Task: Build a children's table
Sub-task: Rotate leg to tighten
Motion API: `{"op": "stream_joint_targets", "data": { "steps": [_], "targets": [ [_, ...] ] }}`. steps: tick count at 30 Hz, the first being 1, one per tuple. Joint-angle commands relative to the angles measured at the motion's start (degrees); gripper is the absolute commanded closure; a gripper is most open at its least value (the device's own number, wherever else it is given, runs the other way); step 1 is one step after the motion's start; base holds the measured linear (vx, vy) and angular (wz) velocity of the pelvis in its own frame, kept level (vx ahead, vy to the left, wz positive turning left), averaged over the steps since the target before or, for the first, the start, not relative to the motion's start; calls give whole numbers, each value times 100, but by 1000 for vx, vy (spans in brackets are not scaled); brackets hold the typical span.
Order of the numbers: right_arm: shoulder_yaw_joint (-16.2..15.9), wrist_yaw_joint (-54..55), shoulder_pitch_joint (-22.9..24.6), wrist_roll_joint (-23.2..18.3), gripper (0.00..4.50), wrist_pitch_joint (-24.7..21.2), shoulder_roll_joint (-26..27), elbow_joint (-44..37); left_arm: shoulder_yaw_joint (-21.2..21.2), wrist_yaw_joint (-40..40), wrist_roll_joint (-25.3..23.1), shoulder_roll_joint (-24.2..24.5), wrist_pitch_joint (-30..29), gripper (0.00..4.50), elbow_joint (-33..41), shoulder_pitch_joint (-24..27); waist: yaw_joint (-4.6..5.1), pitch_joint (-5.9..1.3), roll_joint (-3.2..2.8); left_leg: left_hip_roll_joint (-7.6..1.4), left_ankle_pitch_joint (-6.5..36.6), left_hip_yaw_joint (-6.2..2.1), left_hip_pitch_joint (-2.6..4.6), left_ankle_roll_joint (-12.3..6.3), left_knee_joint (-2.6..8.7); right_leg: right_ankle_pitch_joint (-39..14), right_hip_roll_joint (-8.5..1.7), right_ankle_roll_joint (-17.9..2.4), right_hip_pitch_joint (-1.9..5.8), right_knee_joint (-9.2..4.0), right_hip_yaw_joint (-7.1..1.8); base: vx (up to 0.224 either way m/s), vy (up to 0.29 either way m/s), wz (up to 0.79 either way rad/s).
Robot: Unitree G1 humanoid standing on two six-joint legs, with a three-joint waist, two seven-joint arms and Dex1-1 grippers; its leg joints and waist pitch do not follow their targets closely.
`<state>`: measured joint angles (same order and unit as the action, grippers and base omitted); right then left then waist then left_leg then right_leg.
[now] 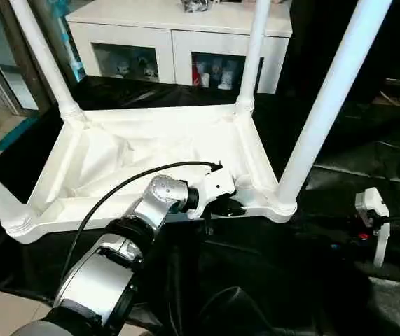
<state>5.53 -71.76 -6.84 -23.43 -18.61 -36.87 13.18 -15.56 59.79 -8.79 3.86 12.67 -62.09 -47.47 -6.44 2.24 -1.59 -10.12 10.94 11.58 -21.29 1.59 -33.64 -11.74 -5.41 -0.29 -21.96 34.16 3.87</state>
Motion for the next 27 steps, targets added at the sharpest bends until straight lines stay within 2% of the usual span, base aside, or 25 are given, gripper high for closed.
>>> {"op": "stream_joint_targets", "data": {
  "steps": [1,3,5,6,7,8,9,10,11,13,15,16,17,18,19,20,22,23,24,25,26,27],
  "targets": [
    [-107,-12,-22,-152,122,-172,47,-303,9,-19,26,-8,156,450,-20,48,-17,-288,185,-366,804,-162,43,-794,350,-985,-418,-1273,234,-433,-213,0,0,0],
    [-187,-20,3,-267,122,-348,101,-585,104,-61,112,-22,119,450,-5,24,-14,-281,174,-378,845,-171,47,-757,365,-1055,-417,-1242,230,-442,-217,0,0,0],
    [-277,31,-22,-343,118,-451,213,-792,251,86,307,-19,9,394,99,20,-18,-278,166,-379,858,-172,48,-720,376,-1086,-417,-1226,226,-444,-222,0,0,0],
    [-364,120,-85,-337,118,-459,355,-854,368,287,501,12,-102,394,274,50,-22,-284,164,-376,859,-174,42,-691,373,-1064,-433,-1254,232,-434,-218,0,0,0],
    [-364,120,-85,-337,118,-459,355,-854,368,287,501,12,-102,391,274,50,-23,-287,155,-382,864,-171,49,-670,380,-1056,-436,-1287,225,-433,-220,0,0,0],
    [-476,221,-159,-291,118,-435,521,-881,467,385,652,68,-232,383,485,100,-22,-302,160,-402,851,-173,62,-619,382,-944,-433,-1361,214,-408,-222,0,0,0],
    [-500,247,-171,-282,118,-434,558,-895,488,403,685,81,-263,370,537,115,-9,-304,140,-409,800,-179,53,-597,392,-761,-421,-1423,208,-383,-222,0,0,0],
    [-563,429,-252,-234,118,-432,739,-869,554,417,771,178,-392,359,760,179,-15,-313,151,-418,770,-178,74,-591,384,-634,-418,-1452,204,-366,-223,0,0,0],
    [-605,607,-328,-195,118,-434,897,-827,602,423,832,271,-503,359,951,237,3,-308,177,-419,646,-192,35,-601,394,-379,-431,-1525,223,-300,-227,0,0,0],
    [-686,884,-471,-112,118,-382,1173,-707,688,497,922,574,-817,331,1429,429,40,-315,173,-403,564,-179,43,-594,385,-293,-434,-1546,207,-282,-229,0,0,0],
    [-712,1035,-528,-67,118,-351,1313,-671,740,528,944,785,-1007,318,1736,583,49,-316,198,-382,443,-152,51,-625,362,-122,-409,-1549,202,-278,-242,0,0,0],
    [-717,1073,-541,-47,118,-327,1349,-662,754,535,946,837,-1051,312,1810,623,40,-334,172,-399,371,-163,58,-611,357,-23,-421,-1563,204,-238,-243,0,0,0],
    [-721,1197,-597,-18,118,-270,1487,-597,830,482,934,1028,-1172,310,2059,775,43,-343,178,-375,245,-148,54,-671,330,148,-391,-1547,188,-226,-241,0,0,0],
    [-728,1522,-705,68,118,-77,1798,-410,1041,431,978,1441,-1547,302,2750,1194,58,-373,156,-407,63,-174,29,-681,327,436,-423,-1598,185,-152,-245,0,0,0],
    [-728,1522,-705,68,118,-77,1798,-410,1041,431,978,1441,-1547,274,2750,1194,92,-356,159,-385,33,-161,3,-708,326,477,-404,-1600,165,-152,-243,0,0,0],
    [-742,1564,-708,84,118,-24,1853,-385,1097,410,993,1517,-1607,274,2915,1297,109,-337,142,-369,156,-145,31,-686,325,351,-380,-1595,140,-188,-242,0,0,0],
    [-804,1824,-660,282,118,511,2137,-287,1337,171,1057,1788,-1905,263,3744,1818,111,-329,135,-401,328,-149,41,-563,341,241,-399,-1627,141,-181,-252,0,0,0],
    [-822,1892,-643,339,118,643,2202,-267,1389,109,1076,1849,-1980,255,3954,1950,145,-298,134,-392,500,-147,26,-484,374,80,-379,-1595,133,-202,-250,0,0,0],
    [-865,2016,-587,444,118,949,2336,-248,1536,-28,1114,1964,-2146,242,4417,2267,147,-308,138,-418,610,-150,50,-378,380,11,-392,-1581,130,-192,-259,0,0,0],
    [-898,2143,-547,561,118,1171,2407,-224,1640,-77,1145,2032,-2257,229,4729,2499,161,-279,149,-402,674,-146,32,-370,397,-92,-376,-1551,130,-216,-263,0,0,0],
    [-898,2143,-547,561,118,1171,2407,-224,1640,-77,1145,2032,-2257,229,4729,2499,156,-270,135,-392,786,-143,46,-310,405,-288,-370,-1489,125,-238,-270,0,0,0],
    [-966,2249,-486,752,118,1545,2484,-164,1833,-188,1175,2132,-2466,220,5283,2927,132,-262,113,-392,945,-130,106,-237,412,-510,-350,-1437,85,-274,-279,0,0,0]
  ]
}}
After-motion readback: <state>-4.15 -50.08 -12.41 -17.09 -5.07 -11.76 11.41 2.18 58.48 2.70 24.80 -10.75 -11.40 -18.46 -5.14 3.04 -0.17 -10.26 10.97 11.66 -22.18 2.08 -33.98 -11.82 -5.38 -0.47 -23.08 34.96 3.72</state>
